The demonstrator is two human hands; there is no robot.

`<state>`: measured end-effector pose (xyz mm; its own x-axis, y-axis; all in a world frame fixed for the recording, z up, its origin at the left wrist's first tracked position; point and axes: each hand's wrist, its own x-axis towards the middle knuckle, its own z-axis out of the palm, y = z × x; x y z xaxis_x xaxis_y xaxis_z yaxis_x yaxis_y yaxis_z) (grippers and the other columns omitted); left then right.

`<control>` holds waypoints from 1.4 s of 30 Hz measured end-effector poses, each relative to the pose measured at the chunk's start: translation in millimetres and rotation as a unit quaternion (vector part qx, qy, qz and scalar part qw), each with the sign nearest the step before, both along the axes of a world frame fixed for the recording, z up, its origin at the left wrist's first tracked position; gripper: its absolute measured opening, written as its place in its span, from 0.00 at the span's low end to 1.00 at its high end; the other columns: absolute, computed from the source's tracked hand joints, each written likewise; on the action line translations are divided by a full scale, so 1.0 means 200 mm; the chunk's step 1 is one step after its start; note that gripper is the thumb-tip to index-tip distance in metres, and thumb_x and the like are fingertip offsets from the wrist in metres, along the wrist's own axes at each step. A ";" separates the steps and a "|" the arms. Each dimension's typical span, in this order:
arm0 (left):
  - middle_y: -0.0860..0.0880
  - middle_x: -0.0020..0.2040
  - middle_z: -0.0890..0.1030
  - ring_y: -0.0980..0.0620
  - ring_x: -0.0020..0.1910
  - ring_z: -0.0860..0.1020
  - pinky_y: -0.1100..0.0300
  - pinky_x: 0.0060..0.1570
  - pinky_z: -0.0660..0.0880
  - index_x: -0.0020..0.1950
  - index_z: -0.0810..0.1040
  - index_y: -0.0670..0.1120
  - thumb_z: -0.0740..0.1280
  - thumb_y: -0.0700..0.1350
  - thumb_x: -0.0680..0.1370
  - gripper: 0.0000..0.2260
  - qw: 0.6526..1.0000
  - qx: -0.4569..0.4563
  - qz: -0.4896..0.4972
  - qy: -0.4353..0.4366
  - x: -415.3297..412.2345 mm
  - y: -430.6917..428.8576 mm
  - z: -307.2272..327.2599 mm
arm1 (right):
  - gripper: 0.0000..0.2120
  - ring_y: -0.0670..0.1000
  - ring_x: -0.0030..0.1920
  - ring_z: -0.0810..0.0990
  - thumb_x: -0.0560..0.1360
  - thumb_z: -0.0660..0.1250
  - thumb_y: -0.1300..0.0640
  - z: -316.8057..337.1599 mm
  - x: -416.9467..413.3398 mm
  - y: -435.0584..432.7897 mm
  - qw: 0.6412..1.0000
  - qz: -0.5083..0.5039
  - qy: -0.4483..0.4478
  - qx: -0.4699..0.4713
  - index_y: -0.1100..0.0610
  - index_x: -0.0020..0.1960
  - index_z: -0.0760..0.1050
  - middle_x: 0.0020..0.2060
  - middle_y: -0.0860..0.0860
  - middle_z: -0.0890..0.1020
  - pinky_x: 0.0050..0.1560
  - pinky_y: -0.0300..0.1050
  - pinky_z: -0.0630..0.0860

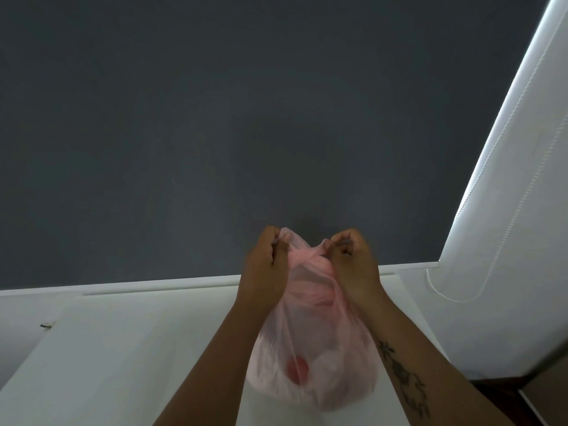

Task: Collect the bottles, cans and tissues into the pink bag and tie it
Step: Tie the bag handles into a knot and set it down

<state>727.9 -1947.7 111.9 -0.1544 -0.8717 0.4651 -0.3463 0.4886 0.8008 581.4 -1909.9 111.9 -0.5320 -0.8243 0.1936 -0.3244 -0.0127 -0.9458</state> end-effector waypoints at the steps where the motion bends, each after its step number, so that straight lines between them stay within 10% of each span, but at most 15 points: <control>1: 0.54 0.32 0.71 0.58 0.31 0.68 0.64 0.32 0.67 0.44 0.71 0.44 0.59 0.48 0.84 0.11 1.000 -0.003 -0.011 -0.005 0.01 -0.01 0.00 | 0.04 0.48 0.41 0.80 0.76 0.67 0.58 0.01 -0.02 -0.01 0.999 0.027 0.025 0.034 0.57 0.44 0.76 0.40 0.49 0.82 0.40 0.33 0.73; 10: 0.56 0.40 0.76 0.61 0.39 0.74 0.72 0.39 0.68 0.44 0.73 0.54 0.62 0.50 0.82 0.08 1.000 -0.005 -0.005 -0.018 0.00 -0.05 0.01 | 0.06 0.50 0.45 0.84 0.73 0.69 0.54 0.09 -0.14 0.06 0.935 0.254 0.001 0.245 0.50 0.45 0.85 0.42 0.47 0.86 0.51 0.46 0.81; 14: 0.53 0.40 0.82 0.59 0.39 0.80 0.63 0.39 0.76 0.42 0.71 0.49 0.62 0.50 0.82 0.10 0.995 0.075 -0.058 0.038 -0.04 -0.03 0.01 | 0.06 0.45 0.36 0.80 0.73 0.67 0.60 0.08 -0.13 0.06 0.933 0.264 0.025 0.244 0.55 0.46 0.83 0.37 0.49 0.85 0.39 0.37 0.77; 24: 0.52 0.37 0.73 0.56 0.34 0.69 0.65 0.34 0.68 0.45 0.71 0.46 0.61 0.52 0.83 0.11 0.986 0.158 -0.042 0.032 -0.05 -0.04 0.06 | 0.12 0.56 0.44 0.83 0.80 0.60 0.56 0.10 -0.14 0.11 0.899 0.299 -0.250 0.200 0.62 0.52 0.80 0.45 0.61 0.85 0.53 0.52 0.79; 30: 0.51 0.37 0.74 0.54 0.36 0.72 0.61 0.33 0.66 0.41 0.70 0.48 0.61 0.50 0.82 0.12 0.981 0.191 0.024 -0.017 -0.08 -0.07 0.07 | 0.18 0.44 0.48 0.82 0.69 0.75 0.44 0.04 -0.08 0.18 0.972 0.204 -0.020 0.113 0.39 0.55 0.72 0.50 0.38 0.81 0.45 0.39 0.80; 42: 0.51 0.38 0.75 0.54 0.37 0.73 0.61 0.34 0.67 0.45 0.71 0.45 0.60 0.51 0.82 0.11 0.982 0.184 0.034 -0.020 -0.07 -0.08 0.07 | 0.08 0.37 0.44 0.76 0.75 0.70 0.56 -0.06 -0.04 0.15 0.975 0.151 0.159 0.038 0.50 0.53 0.74 0.50 0.42 0.77 0.43 0.23 0.70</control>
<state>713.1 -1962.9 125.1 -0.1019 -0.9886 0.1111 -0.4026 0.1431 0.9041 574.2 -1879.6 100.7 -0.1856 -0.9525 0.2414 -0.5929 -0.0874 -0.8005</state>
